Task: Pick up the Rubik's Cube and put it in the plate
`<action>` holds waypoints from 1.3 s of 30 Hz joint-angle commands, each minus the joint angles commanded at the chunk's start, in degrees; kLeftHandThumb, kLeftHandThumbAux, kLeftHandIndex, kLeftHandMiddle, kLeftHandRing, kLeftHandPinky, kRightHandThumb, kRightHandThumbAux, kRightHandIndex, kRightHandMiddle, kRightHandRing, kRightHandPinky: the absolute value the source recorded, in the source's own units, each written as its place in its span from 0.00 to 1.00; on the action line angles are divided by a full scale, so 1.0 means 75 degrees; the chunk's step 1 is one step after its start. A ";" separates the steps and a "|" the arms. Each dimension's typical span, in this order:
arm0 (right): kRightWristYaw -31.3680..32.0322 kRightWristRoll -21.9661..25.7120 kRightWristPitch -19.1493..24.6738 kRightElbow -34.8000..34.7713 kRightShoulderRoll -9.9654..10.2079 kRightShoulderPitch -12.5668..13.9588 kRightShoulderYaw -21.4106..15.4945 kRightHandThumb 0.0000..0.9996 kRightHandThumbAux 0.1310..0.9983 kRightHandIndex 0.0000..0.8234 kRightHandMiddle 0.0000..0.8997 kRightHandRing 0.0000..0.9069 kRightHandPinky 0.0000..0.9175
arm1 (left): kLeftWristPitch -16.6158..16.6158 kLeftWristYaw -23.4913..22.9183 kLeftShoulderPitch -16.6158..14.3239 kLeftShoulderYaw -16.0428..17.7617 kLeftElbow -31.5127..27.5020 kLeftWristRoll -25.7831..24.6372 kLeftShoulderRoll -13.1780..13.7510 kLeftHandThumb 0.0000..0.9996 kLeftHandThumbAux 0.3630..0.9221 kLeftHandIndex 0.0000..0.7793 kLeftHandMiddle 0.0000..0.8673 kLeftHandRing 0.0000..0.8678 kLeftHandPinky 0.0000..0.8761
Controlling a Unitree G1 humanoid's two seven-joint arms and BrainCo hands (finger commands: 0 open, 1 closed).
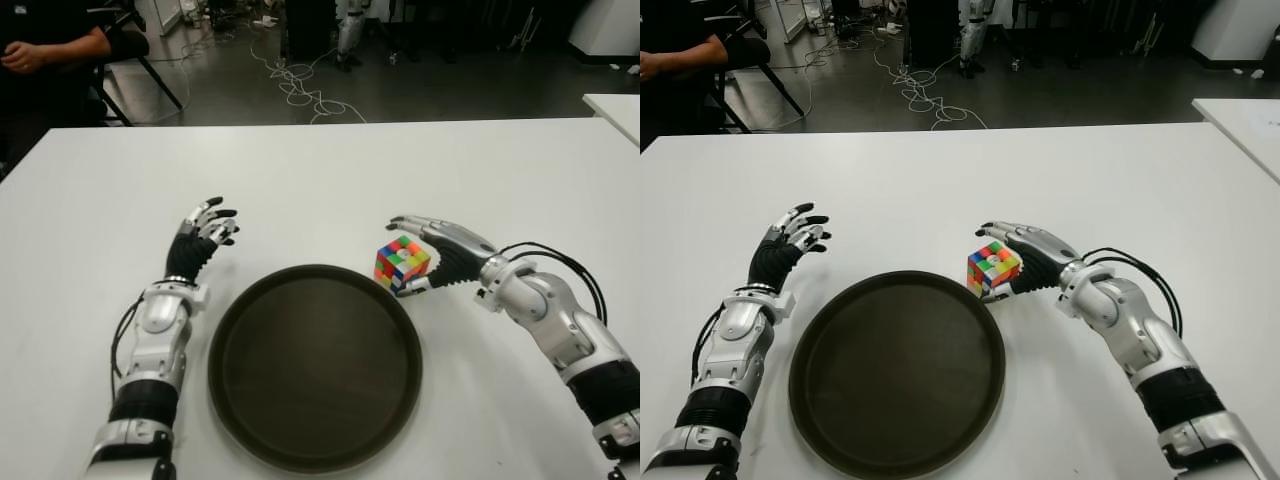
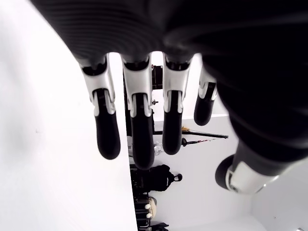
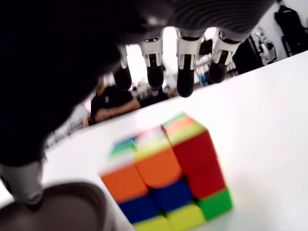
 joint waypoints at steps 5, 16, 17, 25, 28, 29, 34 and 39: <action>-0.0101 -0.0176 0.0025 0.0216 0.0026 -0.0115 0.0114 0.00 0.45 0.11 0.12 0.11 0.08 | 0.0031 0.0040 0.0002 -0.0012 -0.0010 0.0037 0.0010 0.61 0.47 0.23 0.35 0.41 0.46; -0.0069 -0.0385 0.0192 -0.0008 0.0035 -0.0081 0.0266 0.00 0.48 0.11 0.13 0.13 0.10 | 0.0046 0.0029 0.0003 -0.0020 -0.0001 0.0045 0.0023 0.60 0.48 0.23 0.34 0.41 0.45; -0.0079 -0.0388 0.0182 0.0023 0.0024 -0.0091 0.0274 0.00 0.48 0.11 0.13 0.13 0.10 | 0.0038 0.0021 0.0002 -0.0021 0.0004 0.0043 0.0024 0.61 0.47 0.23 0.34 0.41 0.45; -0.0119 -0.0480 0.0167 0.0031 0.0020 -0.0081 0.0336 0.00 0.49 0.12 0.13 0.14 0.11 | 0.0038 -0.0002 0.0011 -0.0015 -0.0016 0.0018 0.0013 0.61 0.48 0.23 0.34 0.40 0.45; -0.0150 -0.0493 0.0123 0.0015 0.0026 -0.0062 0.0347 0.00 0.50 0.13 0.14 0.14 0.11 | 0.0031 0.0002 0.0011 -0.0011 -0.0013 0.0015 0.0008 0.60 0.49 0.23 0.34 0.39 0.45; -0.0157 -0.0494 0.0116 0.0013 0.0028 -0.0059 0.0347 0.00 0.50 0.13 0.14 0.14 0.12 | 0.0030 0.0002 0.0011 -0.0010 -0.0011 0.0014 0.0008 0.60 0.49 0.23 0.33 0.39 0.44; -0.0249 -0.0496 0.0081 0.0004 0.0061 -0.0033 0.0350 0.00 0.51 0.13 0.15 0.15 0.13 | 0.0007 0.0007 -0.0011 -0.0001 0.0060 0.0020 0.0020 0.60 0.48 0.22 0.33 0.39 0.45; -0.0282 -0.0501 0.0088 0.0000 0.0071 -0.0028 0.0379 0.00 0.51 0.13 0.14 0.14 0.11 | -0.0026 0.0013 -0.0022 -0.0004 0.0092 0.0036 0.0027 0.61 0.48 0.22 0.34 0.40 0.45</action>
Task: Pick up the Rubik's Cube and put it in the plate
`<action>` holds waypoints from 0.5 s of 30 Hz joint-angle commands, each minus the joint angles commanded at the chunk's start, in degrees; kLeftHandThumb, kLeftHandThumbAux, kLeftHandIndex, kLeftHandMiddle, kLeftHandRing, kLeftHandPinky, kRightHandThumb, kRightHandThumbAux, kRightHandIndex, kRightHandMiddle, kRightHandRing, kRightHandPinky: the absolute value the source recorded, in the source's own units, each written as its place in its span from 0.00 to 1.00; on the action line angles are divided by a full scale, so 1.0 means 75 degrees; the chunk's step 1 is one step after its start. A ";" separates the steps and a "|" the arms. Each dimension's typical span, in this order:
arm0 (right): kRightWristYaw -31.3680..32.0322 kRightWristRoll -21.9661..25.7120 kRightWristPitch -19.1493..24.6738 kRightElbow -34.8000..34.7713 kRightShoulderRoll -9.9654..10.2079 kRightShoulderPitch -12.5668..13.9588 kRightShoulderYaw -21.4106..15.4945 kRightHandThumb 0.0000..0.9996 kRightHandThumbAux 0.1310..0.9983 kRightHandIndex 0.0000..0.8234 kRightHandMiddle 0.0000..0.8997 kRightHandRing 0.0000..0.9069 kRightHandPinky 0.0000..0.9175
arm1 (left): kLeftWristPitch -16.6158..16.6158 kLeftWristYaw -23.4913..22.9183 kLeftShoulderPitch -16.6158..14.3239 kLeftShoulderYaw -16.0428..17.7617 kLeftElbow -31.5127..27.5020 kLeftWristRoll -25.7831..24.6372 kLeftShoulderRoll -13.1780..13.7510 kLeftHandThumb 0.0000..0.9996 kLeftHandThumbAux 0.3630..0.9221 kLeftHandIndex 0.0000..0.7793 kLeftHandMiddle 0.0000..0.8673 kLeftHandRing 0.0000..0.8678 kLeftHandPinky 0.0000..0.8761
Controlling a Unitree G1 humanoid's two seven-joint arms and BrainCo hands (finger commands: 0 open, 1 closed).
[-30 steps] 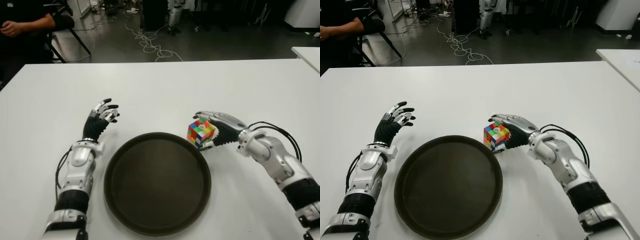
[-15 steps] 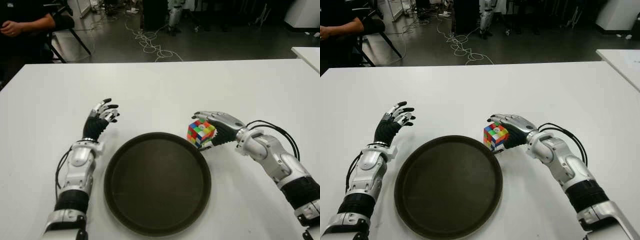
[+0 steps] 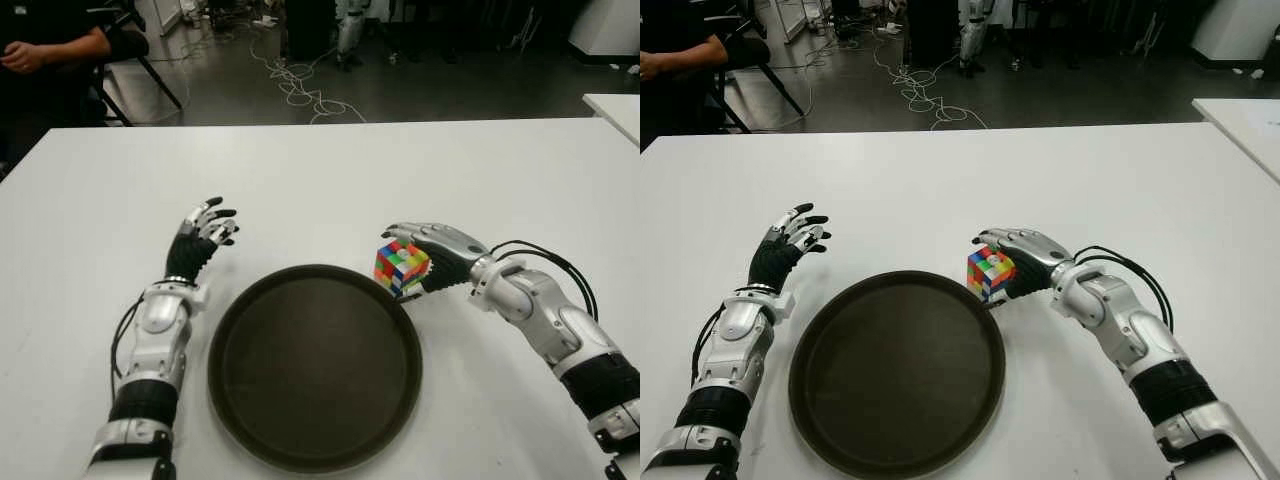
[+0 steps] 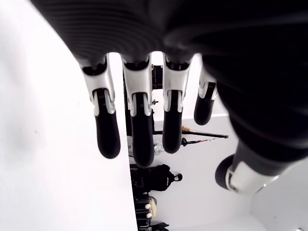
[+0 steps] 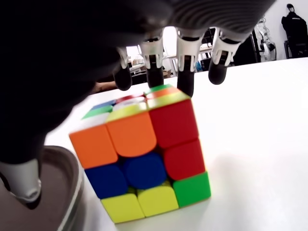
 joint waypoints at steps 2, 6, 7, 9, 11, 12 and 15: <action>-0.0011 -0.0003 0.0007 0.0004 0.0005 0.0001 0.0009 0.00 0.51 0.13 0.14 0.14 0.11 | 0.0002 -0.0008 -0.0003 0.0000 0.0005 -0.0004 0.0002 0.61 0.48 0.22 0.34 0.41 0.45; -0.0062 -0.0005 0.0020 0.0030 0.0027 0.0003 0.0023 0.00 0.53 0.14 0.14 0.15 0.14 | 0.0034 -0.0010 -0.0001 0.0002 -0.0015 -0.0017 -0.0003 0.61 0.49 0.22 0.34 0.41 0.45; -0.0080 -0.0007 0.0022 0.0040 0.0035 0.0003 0.0026 0.00 0.53 0.14 0.14 0.15 0.14 | 0.0040 -0.0010 -0.0002 0.0004 -0.0015 -0.0018 -0.0003 0.61 0.49 0.22 0.34 0.41 0.45; -0.0099 -0.0008 0.0025 0.0049 0.0041 0.0001 0.0032 0.00 0.54 0.15 0.15 0.16 0.16 | 0.0044 -0.0010 -0.0003 0.0005 -0.0012 -0.0020 -0.0002 0.62 0.49 0.22 0.34 0.40 0.45; -0.0152 -0.0013 0.0024 0.0074 0.0058 -0.0002 0.0039 0.00 0.54 0.15 0.15 0.16 0.16 | 0.0057 -0.0020 -0.0013 0.0015 0.0009 -0.0039 -0.0005 0.61 0.49 0.22 0.34 0.41 0.45; -0.0179 -0.0015 0.0020 0.0089 0.0066 -0.0007 0.0044 0.00 0.54 0.15 0.15 0.16 0.17 | 0.0060 -0.0026 -0.0020 0.0018 0.0023 -0.0043 -0.0002 0.61 0.49 0.22 0.34 0.41 0.45; -0.0216 -0.0012 0.0017 0.0107 0.0067 -0.0015 0.0060 0.00 0.53 0.16 0.16 0.17 0.16 | 0.0058 -0.0033 -0.0030 0.0019 0.0043 -0.0045 0.0003 0.60 0.49 0.22 0.34 0.41 0.46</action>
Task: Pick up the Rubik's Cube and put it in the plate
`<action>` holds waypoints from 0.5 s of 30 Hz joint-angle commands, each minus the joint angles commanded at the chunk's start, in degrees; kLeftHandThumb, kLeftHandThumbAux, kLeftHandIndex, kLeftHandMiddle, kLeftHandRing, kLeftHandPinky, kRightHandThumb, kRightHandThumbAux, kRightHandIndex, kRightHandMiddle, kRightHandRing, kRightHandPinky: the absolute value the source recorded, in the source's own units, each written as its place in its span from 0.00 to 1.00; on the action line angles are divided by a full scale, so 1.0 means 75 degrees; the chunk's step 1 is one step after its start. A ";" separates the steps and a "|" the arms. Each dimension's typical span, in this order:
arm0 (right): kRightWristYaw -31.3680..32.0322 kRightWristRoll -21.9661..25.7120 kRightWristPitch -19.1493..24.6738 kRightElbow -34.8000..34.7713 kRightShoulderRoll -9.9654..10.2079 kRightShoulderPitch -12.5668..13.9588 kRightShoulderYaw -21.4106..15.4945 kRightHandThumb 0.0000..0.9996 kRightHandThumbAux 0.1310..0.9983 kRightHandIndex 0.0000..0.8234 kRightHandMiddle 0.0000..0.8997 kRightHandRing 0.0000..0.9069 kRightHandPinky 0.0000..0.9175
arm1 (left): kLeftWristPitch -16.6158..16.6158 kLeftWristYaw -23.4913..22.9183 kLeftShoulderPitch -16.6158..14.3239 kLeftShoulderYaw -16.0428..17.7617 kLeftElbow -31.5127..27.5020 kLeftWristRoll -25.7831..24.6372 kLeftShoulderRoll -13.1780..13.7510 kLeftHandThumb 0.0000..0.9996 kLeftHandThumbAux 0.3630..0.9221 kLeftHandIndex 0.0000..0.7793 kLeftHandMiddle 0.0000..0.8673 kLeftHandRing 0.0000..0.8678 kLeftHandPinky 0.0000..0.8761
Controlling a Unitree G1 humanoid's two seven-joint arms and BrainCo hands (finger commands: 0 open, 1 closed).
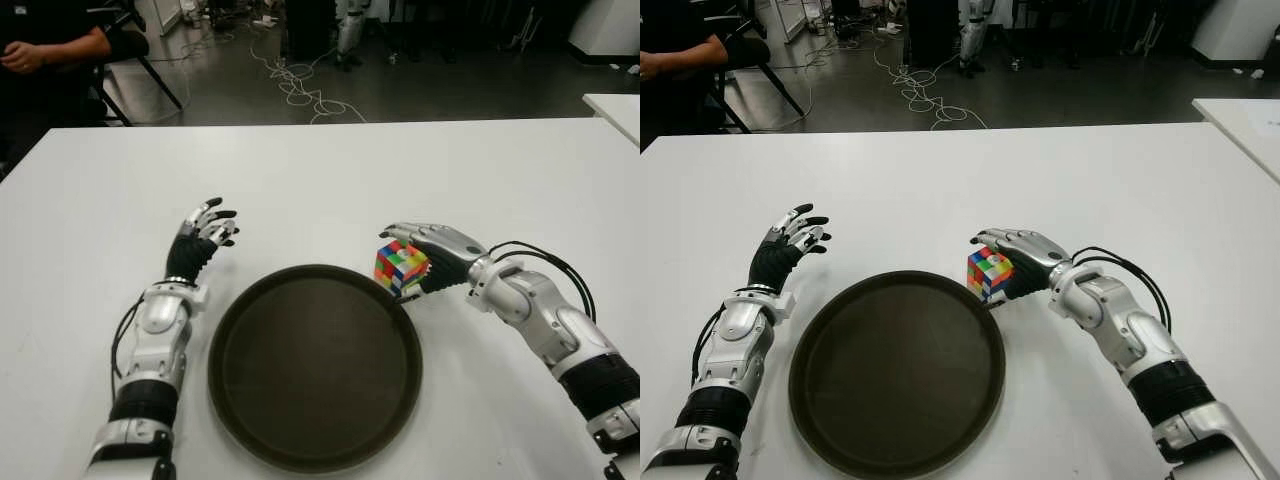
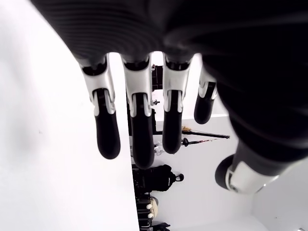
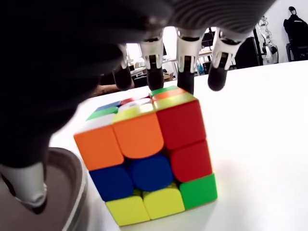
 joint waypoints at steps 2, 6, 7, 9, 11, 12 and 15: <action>-0.0009 0.0003 0.0006 0.0009 -0.0006 -0.0004 0.0009 0.00 0.53 0.16 0.16 0.17 0.16 | -0.0013 -0.0013 -0.0004 -0.0003 0.0013 0.0001 0.0005 0.60 0.49 0.23 0.34 0.41 0.46; -0.0076 -0.0003 0.0004 0.0037 -0.0010 -0.0008 0.0019 0.00 0.52 0.15 0.15 0.16 0.15 | -0.0078 -0.0050 -0.0003 -0.0006 0.0030 -0.0005 0.0008 0.60 0.48 0.23 0.34 0.40 0.46; -0.0099 -0.0011 0.0009 0.0056 -0.0013 -0.0017 0.0019 0.00 0.52 0.15 0.15 0.16 0.15 | -0.0095 -0.0056 -0.0004 -0.0007 0.0036 -0.0005 0.0008 0.60 0.48 0.23 0.34 0.40 0.46; -0.0123 -0.0015 0.0017 0.0074 -0.0029 -0.0033 0.0013 0.00 0.53 0.15 0.15 0.15 0.13 | -0.0110 -0.0060 -0.0007 -0.0006 0.0046 -0.0001 0.0009 0.60 0.48 0.23 0.34 0.40 0.46; -0.0134 -0.0009 0.0019 0.0062 -0.0056 -0.0041 -0.0003 0.00 0.54 0.14 0.15 0.15 0.12 | -0.0113 -0.0062 -0.0012 -0.0005 0.0053 0.0002 0.0010 0.61 0.48 0.23 0.34 0.40 0.46; -0.0156 -0.0009 0.0022 0.0058 -0.0066 -0.0038 -0.0017 0.00 0.55 0.14 0.15 0.15 0.12 | -0.0114 -0.0068 -0.0014 -0.0001 0.0059 -0.0003 0.0011 0.61 0.47 0.23 0.34 0.40 0.46; -0.0223 -0.0009 0.0020 0.0062 -0.0071 -0.0031 -0.0035 0.00 0.55 0.14 0.14 0.14 0.12 | -0.0123 -0.0079 -0.0012 0.0005 0.0066 -0.0013 0.0012 0.61 0.47 0.23 0.33 0.40 0.46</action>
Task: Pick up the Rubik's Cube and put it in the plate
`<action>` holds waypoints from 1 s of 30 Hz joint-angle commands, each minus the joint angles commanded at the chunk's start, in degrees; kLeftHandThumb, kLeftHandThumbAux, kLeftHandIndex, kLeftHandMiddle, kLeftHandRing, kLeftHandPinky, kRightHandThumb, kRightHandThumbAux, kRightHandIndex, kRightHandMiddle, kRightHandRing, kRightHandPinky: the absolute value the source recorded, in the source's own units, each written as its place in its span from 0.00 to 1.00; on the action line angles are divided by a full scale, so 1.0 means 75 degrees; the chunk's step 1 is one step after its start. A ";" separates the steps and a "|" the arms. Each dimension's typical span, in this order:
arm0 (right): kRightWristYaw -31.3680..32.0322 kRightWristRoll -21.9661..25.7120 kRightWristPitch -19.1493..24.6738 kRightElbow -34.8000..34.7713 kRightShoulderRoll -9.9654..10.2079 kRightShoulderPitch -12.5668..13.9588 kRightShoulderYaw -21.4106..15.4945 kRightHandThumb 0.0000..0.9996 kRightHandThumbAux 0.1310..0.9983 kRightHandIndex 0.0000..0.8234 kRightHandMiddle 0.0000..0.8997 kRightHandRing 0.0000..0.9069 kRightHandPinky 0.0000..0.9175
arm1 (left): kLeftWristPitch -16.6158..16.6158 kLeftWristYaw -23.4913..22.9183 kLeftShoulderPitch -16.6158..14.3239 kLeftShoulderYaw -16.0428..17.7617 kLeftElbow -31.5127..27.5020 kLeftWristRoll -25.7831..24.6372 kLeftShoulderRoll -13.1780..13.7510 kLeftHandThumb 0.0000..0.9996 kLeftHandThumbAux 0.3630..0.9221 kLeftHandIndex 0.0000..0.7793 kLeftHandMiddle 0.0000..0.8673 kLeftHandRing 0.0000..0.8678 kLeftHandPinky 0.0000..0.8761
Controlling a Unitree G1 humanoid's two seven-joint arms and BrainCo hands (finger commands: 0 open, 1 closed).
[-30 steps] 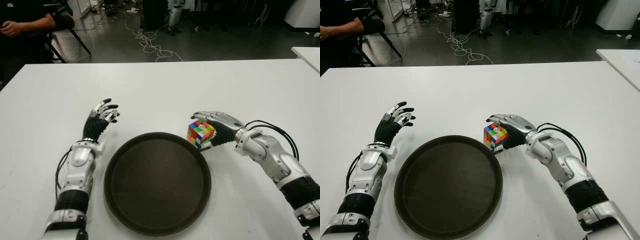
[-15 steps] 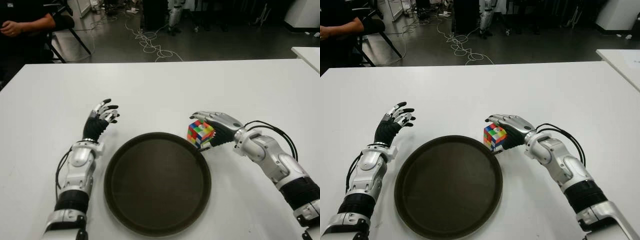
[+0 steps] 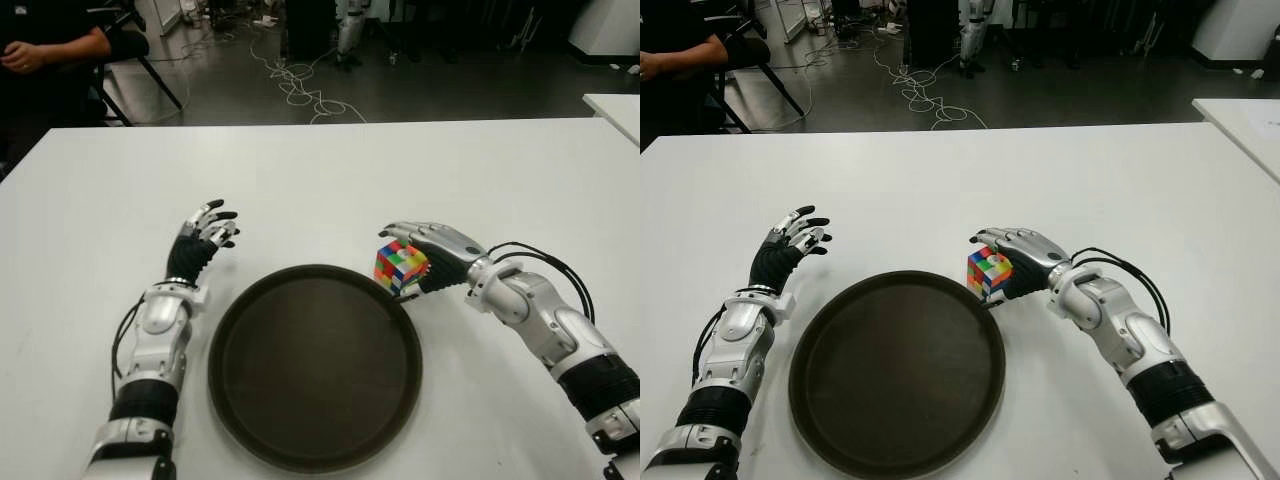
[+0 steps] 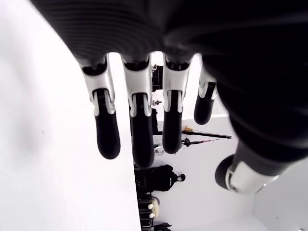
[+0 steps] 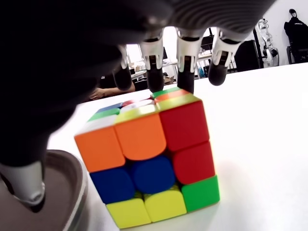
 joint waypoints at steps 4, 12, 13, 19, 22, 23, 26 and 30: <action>-0.0146 0.0025 -0.0049 0.0091 -0.0021 -0.0014 -0.0040 0.00 0.54 0.13 0.14 0.14 0.12 | -0.0001 0.0007 0.0004 0.0003 -0.0002 0.0002 -0.0004 0.61 0.47 0.22 0.34 0.40 0.46; -0.0283 0.0028 -0.0053 0.0312 -0.0023 -0.0103 -0.0030 0.00 0.54 0.13 0.14 0.15 0.13 | 0.0044 0.0019 0.0015 -0.0011 -0.0056 0.0021 0.0003 0.61 0.48 0.23 0.34 0.41 0.46; -0.0288 0.0033 -0.0047 0.0309 -0.0019 -0.0100 -0.0031 0.00 0.55 0.14 0.14 0.15 0.13 | 0.0044 0.0022 0.0019 -0.0009 -0.0065 0.0017 -0.0001 0.61 0.48 0.23 0.34 0.41 0.46; -0.0309 0.0070 -0.0048 0.0367 -0.0015 -0.0119 -0.0054 0.00 0.56 0.15 0.15 0.16 0.16 | 0.0040 0.0061 0.0020 0.0006 -0.0082 0.0003 -0.0029 0.62 0.48 0.24 0.35 0.42 0.46; -0.0315 0.0078 -0.0056 0.0401 -0.0013 -0.0136 -0.0051 0.00 0.56 0.15 0.15 0.17 0.17 | 0.0038 0.0071 0.0012 0.0011 -0.0072 0.0003 -0.0032 0.62 0.48 0.24 0.35 0.41 0.46; -0.0292 0.0080 -0.0049 0.0411 -0.0015 -0.0143 -0.0044 0.00 0.56 0.15 0.15 0.17 0.17 | 0.0042 0.0077 0.0009 0.0011 -0.0065 0.0007 -0.0030 0.61 0.48 0.24 0.35 0.41 0.46; -0.0238 0.0083 -0.0035 0.0448 -0.0012 -0.0166 -0.0028 0.00 0.54 0.14 0.15 0.16 0.14 | 0.0048 0.0084 0.0003 0.0012 -0.0052 0.0015 -0.0026 0.62 0.48 0.23 0.35 0.41 0.46; -0.0218 0.0089 -0.0043 0.0476 0.0010 -0.0167 -0.0008 0.00 0.52 0.13 0.15 0.16 0.13 | 0.0045 0.0047 0.0003 0.0006 -0.0055 0.0012 -0.0016 0.61 0.48 0.24 0.35 0.42 0.46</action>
